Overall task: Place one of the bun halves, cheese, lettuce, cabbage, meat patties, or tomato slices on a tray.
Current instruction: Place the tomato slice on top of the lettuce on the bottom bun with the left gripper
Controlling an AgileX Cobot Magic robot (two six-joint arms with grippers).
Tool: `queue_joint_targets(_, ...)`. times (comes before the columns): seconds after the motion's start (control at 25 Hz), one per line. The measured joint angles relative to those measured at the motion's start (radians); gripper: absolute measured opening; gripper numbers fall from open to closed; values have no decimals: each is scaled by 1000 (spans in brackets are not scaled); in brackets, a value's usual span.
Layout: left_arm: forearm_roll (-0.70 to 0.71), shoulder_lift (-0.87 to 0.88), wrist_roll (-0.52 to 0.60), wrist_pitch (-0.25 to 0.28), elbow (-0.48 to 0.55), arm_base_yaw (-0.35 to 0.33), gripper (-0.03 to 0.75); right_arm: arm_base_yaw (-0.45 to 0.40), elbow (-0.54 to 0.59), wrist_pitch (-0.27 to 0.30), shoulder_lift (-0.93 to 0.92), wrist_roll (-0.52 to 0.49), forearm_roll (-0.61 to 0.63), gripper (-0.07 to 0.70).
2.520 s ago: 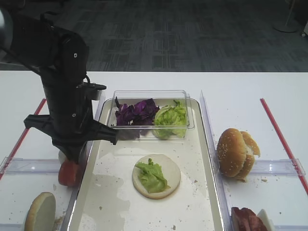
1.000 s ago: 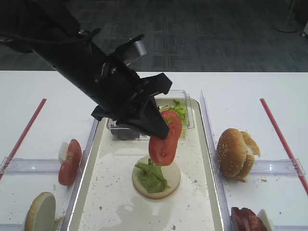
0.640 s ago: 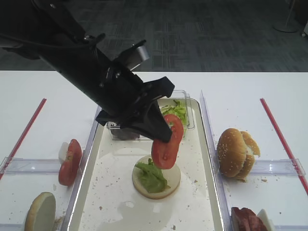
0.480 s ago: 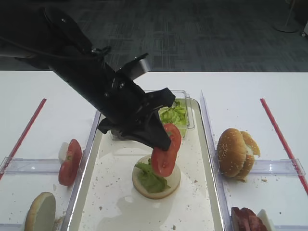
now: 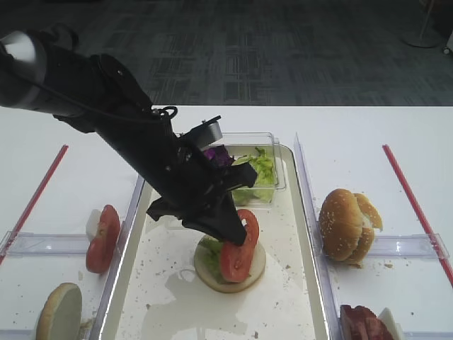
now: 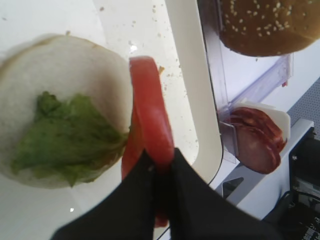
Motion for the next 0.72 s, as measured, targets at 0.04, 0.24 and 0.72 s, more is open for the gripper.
queue_joint_targets(0.04, 0, 5, 0, -7, 0, 0, 10, 0, 0, 0, 0, 0, 0, 679)
queue_joint_targets(0.24, 0, 34, 3, -11, 0, 0, 10, 0, 0, 0, 0, 0, 0, 679)
queue_joint_targets(0.72, 12, 34, -14, -24, 0, 0, 195, 0, 0, 0, 0, 0, 0, 679)
